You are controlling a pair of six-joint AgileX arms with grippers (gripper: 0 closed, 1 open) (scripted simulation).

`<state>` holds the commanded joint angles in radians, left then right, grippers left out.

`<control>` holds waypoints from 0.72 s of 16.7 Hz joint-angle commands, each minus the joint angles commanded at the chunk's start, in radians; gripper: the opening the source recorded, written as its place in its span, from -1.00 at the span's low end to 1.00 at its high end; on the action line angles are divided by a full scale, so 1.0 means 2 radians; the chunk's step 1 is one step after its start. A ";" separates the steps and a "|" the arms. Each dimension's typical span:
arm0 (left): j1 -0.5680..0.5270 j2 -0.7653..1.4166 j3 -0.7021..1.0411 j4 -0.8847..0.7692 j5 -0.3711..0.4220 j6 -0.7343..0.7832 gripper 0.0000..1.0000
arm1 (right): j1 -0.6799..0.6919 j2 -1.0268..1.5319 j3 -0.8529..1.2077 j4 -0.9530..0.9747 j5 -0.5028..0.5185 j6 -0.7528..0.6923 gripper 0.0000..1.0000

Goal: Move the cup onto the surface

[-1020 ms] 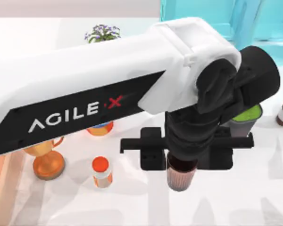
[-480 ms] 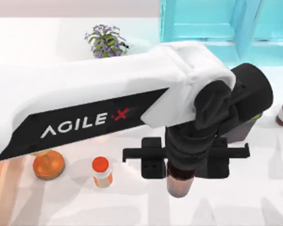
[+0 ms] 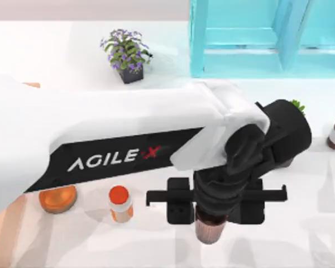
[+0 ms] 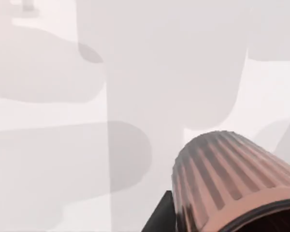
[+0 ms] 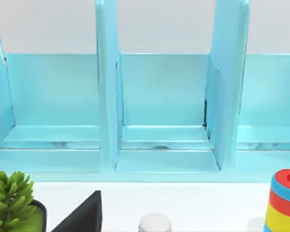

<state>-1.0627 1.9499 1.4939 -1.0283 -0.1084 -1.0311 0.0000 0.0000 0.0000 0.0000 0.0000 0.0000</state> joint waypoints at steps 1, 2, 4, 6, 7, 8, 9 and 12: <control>0.000 0.000 0.000 0.000 0.000 0.000 -0.85 | 0.000 0.000 0.000 0.000 0.000 0.000 1.00; 0.000 0.000 0.000 0.000 0.000 0.000 -0.70 | 0.000 0.000 0.000 0.000 0.000 0.000 1.00; 0.000 0.000 0.000 0.000 0.000 0.000 -0.40 | 0.000 0.000 0.000 0.000 0.000 0.000 1.00; 0.000 0.000 0.000 0.000 0.000 0.000 -0.10 | 0.000 0.000 0.000 0.000 0.000 0.000 1.00; 0.000 0.000 0.000 0.000 0.000 0.000 0.06 | 0.000 0.000 0.000 0.000 0.000 0.000 1.00; 0.000 0.000 0.000 0.000 0.000 0.000 0.21 | 0.000 0.000 0.000 0.000 0.000 0.000 1.00; 0.000 0.000 0.000 0.000 0.000 0.000 0.36 | 0.000 0.000 0.000 0.000 0.000 0.000 1.00; 0.000 0.000 0.000 0.000 0.000 0.000 0.81 | 0.000 0.000 0.000 0.000 0.000 0.000 1.00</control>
<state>-1.0627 1.9499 1.4939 -1.0283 -0.1084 -1.0311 0.0000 0.0000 0.0000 0.0000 0.0000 0.0000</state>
